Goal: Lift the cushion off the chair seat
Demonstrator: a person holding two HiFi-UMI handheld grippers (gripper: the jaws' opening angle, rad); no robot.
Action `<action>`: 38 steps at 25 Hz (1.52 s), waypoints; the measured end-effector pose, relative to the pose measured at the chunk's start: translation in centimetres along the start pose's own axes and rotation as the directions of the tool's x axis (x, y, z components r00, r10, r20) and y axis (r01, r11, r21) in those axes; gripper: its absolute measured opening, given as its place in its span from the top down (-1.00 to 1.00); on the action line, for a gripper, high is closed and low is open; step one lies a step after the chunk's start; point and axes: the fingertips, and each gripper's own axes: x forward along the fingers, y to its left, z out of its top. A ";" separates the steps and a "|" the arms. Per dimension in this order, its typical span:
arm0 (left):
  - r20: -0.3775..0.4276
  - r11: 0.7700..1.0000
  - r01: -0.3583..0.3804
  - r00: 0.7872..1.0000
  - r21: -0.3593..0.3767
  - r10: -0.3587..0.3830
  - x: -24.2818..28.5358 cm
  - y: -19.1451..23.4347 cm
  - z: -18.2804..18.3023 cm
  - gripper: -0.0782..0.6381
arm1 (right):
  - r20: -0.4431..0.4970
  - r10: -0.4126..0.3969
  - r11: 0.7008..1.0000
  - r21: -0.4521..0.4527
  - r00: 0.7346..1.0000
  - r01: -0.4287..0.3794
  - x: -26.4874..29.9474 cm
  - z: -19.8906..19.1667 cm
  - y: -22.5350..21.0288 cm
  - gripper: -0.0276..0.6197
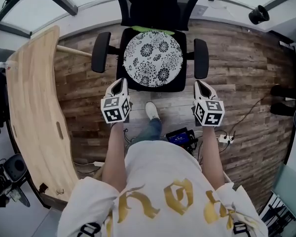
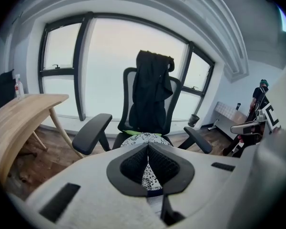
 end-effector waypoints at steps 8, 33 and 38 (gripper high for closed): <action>-0.049 1.000 0.018 0.999 0.003 -0.018 3.7 0.6 0.7 0.75 | -0.021 -0.070 0.996 0.046 0.997 0.070 2.0 0.0 -1.9 0.88; -0.251 0.996 -0.064 0.967 -0.054 0.049 11.7 6.2 -3.0 0.75 | -0.224 0.019 0.987 -0.152 0.974 -0.054 16.6 -0.3 0.0 0.87; -0.321 0.995 -0.092 0.944 -0.045 0.073 14.4 7.5 -5.7 0.75 | -0.287 0.022 0.989 -0.136 0.958 -0.064 19.8 -2.1 -0.5 0.87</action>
